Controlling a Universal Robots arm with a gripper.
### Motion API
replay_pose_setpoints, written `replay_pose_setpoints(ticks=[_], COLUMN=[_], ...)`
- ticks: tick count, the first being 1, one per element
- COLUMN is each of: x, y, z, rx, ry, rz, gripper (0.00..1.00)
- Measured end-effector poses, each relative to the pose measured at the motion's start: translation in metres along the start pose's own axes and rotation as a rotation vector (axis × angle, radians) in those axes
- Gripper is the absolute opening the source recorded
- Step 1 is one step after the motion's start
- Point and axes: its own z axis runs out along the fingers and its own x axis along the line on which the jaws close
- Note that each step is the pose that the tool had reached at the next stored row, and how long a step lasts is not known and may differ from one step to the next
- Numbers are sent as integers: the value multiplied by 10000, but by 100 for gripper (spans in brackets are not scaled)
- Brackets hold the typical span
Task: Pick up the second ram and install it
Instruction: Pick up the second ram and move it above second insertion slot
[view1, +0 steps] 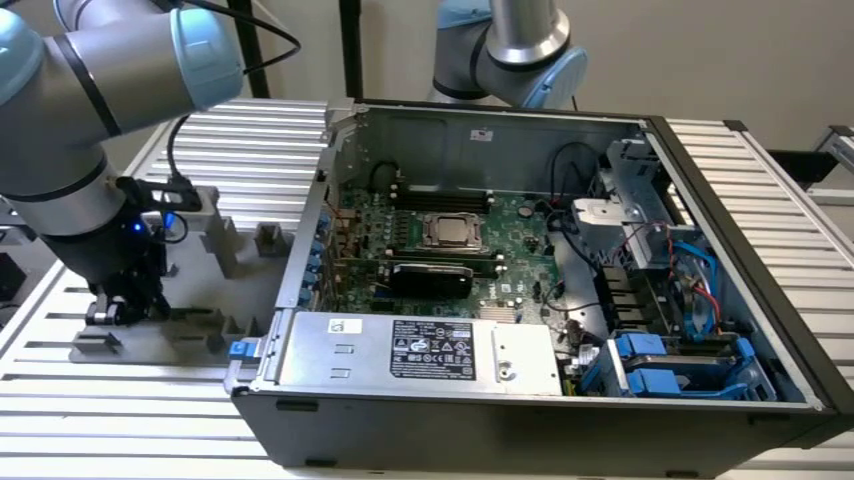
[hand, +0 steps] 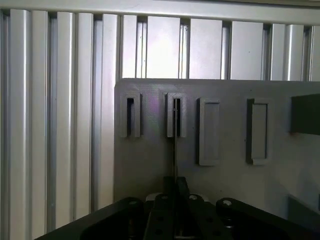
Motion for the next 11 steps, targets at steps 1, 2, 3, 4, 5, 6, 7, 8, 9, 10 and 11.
replay_pose_setpoints(ticks=[1, 2, 3, 4, 5, 6, 7, 8, 9, 10, 11], x=[0, 0, 0, 0, 0, 0, 0, 0, 0, 0, 0], y=[0, 0, 0, 0, 0, 0, 0, 0, 0, 0, 0], z=[0, 0, 0, 0, 0, 0, 0, 0, 0, 0, 0], rx=[0, 0, 1, 0, 0, 0, 0, 0, 0, 1, 2], ry=[0, 0, 0, 0, 0, 0, 0, 0, 0, 0, -1], rz=[0, 0, 0, 0, 0, 0, 0, 0, 5, 16, 32], gripper=[0, 0, 0, 0, 0, 0, 0, 0, 0, 0, 0])
